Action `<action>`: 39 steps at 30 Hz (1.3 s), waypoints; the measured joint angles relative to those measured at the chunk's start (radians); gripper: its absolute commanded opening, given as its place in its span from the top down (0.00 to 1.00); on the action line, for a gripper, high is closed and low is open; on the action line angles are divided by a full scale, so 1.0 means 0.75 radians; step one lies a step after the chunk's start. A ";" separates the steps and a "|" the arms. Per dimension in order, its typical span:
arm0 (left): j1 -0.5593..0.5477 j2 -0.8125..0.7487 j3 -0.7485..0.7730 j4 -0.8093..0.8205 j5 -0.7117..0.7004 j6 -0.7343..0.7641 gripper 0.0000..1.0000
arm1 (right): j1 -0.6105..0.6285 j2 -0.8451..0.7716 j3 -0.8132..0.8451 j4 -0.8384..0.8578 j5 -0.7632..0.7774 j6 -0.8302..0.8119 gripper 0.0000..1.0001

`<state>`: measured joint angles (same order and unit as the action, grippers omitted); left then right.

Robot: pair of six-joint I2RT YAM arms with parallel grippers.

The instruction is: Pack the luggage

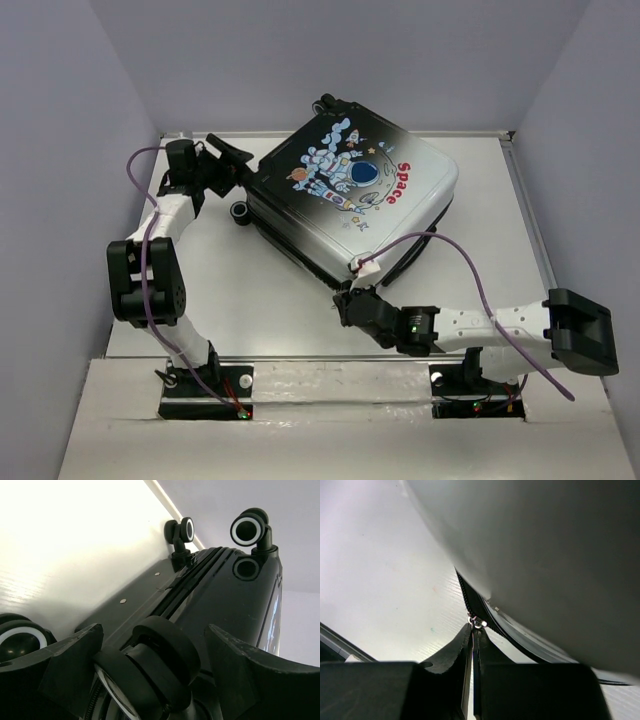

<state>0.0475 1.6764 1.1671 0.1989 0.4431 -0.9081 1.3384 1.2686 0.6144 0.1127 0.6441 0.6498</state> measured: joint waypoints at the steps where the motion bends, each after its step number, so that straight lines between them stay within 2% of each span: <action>1: 0.000 0.005 0.006 -0.012 0.002 0.001 0.14 | 0.000 0.004 0.002 0.001 0.000 -0.001 0.93; 7: -0.001 0.072 0.117 -0.127 0.003 0.012 0.16 | 0.005 0.030 0.019 0.005 0.000 -0.009 0.93; 9: -0.003 0.085 0.138 -0.141 0.004 0.012 0.25 | 0.006 0.038 0.024 0.008 0.001 -0.010 0.93; 10: -0.004 0.089 0.140 -0.145 0.003 0.011 0.52 | 0.006 0.042 0.027 0.010 0.001 -0.010 0.93; 11: -0.004 0.090 0.140 -0.150 0.004 0.011 0.70 | 0.006 0.047 0.031 0.011 0.001 -0.013 0.93; 12: -0.004 0.093 0.140 -0.146 -0.005 -0.002 0.85 | 0.006 0.051 0.034 0.010 0.001 -0.015 0.93; 13: 0.004 0.096 0.153 -0.075 -0.051 -0.051 0.94 | 0.011 0.052 0.035 0.000 0.003 -0.023 0.93; 17: 0.019 0.042 0.171 -0.001 -0.009 -0.047 0.94 | 0.014 0.068 0.052 -0.002 0.001 -0.043 0.93; 21: -0.056 -0.060 0.027 0.054 0.013 -0.048 0.94 | 0.015 0.139 0.146 -0.056 0.003 -0.119 0.93; 24: -0.099 -0.168 -0.091 0.151 -0.075 0.006 0.94 | 0.008 0.307 0.345 -0.153 0.036 -0.241 0.93; 30: -0.132 -0.356 -0.271 0.208 -0.014 0.050 0.94 | -0.031 0.548 0.618 -0.141 -0.033 -0.384 0.93; 31: -0.127 -0.358 -0.274 0.213 -0.001 0.054 0.91 | -0.033 0.573 0.652 -0.142 -0.040 -0.398 0.93; 32: -0.113 -0.358 -0.274 0.217 0.008 0.066 0.78 | -0.037 0.604 0.690 -0.140 -0.056 -0.421 0.93; 33: -0.101 -0.358 -0.273 0.215 0.010 0.080 0.49 | -0.038 0.618 0.705 -0.136 -0.068 -0.440 0.93; 36: -0.050 -0.376 -0.242 0.171 -0.005 0.130 0.13 | -0.041 0.601 0.678 -0.125 -0.085 -0.453 0.93; 39: 0.016 -0.416 -0.191 0.066 -0.044 0.206 0.10 | -0.047 0.492 0.544 -0.092 -0.110 -0.447 0.93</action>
<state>0.0597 1.3647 1.0237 0.2481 0.4099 -0.7536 1.3029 1.6375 1.0222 0.0441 0.5613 0.3149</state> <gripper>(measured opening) 0.863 0.075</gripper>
